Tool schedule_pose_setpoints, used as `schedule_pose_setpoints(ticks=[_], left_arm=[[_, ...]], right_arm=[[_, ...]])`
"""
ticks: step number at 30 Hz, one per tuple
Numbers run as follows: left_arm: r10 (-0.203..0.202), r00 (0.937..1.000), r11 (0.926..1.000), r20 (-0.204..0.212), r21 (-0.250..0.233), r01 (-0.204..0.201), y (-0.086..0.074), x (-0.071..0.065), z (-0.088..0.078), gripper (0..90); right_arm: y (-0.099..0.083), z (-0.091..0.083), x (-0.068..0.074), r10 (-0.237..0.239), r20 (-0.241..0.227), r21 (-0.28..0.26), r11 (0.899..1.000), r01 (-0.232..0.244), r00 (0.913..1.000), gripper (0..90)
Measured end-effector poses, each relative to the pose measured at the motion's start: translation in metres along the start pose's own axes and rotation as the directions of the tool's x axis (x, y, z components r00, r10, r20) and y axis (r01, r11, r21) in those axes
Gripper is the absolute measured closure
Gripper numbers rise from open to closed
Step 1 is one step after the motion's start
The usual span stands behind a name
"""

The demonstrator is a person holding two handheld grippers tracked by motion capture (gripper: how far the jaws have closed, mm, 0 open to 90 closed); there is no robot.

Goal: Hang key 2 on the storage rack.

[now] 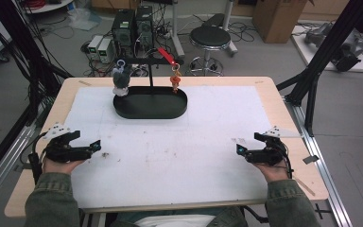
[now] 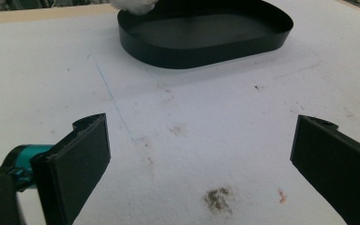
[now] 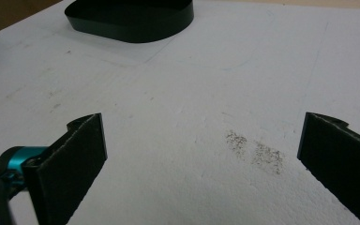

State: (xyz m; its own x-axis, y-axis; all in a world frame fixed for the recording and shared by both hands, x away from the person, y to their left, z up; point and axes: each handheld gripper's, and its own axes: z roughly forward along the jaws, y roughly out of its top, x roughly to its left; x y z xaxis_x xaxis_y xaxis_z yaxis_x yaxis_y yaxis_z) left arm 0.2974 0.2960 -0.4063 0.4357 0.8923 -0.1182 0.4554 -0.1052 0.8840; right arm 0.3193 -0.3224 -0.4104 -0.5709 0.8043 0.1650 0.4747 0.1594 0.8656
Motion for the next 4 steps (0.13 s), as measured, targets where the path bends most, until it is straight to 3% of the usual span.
schedule_pose_setpoints(ticks=[4], left_arm=[[0.004, 1.0000, 1.0000, -0.001, -0.007, -0.004, -0.0056, -0.0003, -0.0021, 5.6]], right_arm=[[0.0001, 0.0013, 0.0002, -0.004, -0.005, 0.003, 1.000, 0.004, 1.0000, 0.6]])
